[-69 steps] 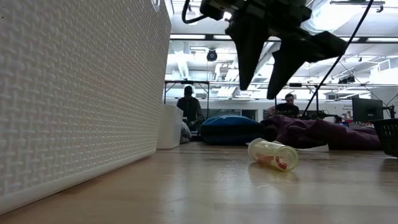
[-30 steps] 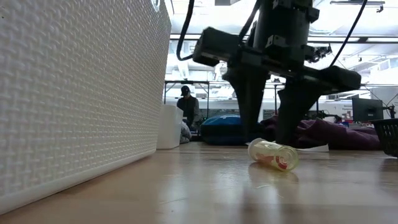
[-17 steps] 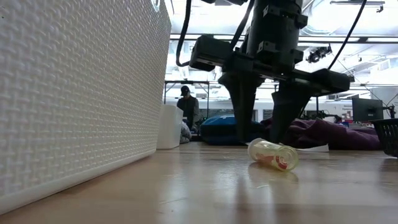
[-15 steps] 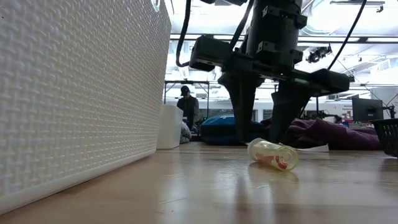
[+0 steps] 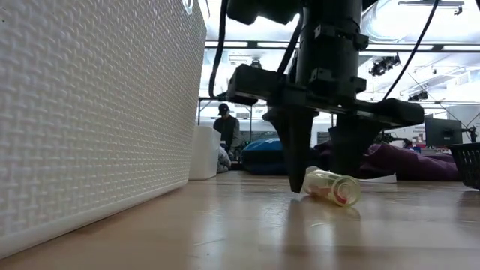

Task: Pick & place medical supplies in basket/bin
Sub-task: Put the yellow pill bottle into the black bin

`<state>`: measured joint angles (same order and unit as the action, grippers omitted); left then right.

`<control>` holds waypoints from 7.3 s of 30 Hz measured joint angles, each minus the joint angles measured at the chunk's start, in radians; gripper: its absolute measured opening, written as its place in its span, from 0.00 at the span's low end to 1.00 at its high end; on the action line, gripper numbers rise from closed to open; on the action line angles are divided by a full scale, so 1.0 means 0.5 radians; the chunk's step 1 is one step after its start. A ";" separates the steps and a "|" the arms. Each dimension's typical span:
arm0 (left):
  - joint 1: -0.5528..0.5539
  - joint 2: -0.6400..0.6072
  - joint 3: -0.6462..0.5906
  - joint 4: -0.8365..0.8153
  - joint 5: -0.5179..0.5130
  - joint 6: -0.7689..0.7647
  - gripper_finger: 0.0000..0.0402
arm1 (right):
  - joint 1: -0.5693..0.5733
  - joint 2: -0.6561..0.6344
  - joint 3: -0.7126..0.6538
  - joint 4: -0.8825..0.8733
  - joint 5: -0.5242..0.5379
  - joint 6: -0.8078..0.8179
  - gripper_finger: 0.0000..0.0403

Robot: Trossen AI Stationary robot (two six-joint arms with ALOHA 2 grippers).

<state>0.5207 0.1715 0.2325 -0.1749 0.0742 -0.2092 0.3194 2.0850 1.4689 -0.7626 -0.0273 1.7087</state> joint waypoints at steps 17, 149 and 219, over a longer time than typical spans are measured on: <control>0.000 0.000 0.000 0.003 0.000 0.000 0.60 | -0.014 0.000 0.000 -0.021 0.037 -0.023 0.40; 0.000 0.001 0.000 0.006 0.000 0.000 0.60 | 2.069 -0.722 -0.970 -1.269 1.618 1.289 0.27; 0.000 0.001 0.000 0.005 0.000 0.000 0.60 | 1.834 -0.717 -0.970 -1.074 1.462 1.231 0.29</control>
<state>0.5207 0.1719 0.2325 -0.1722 0.0742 -0.2092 1.2365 1.7264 0.9840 -1.2998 0.7036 2.3244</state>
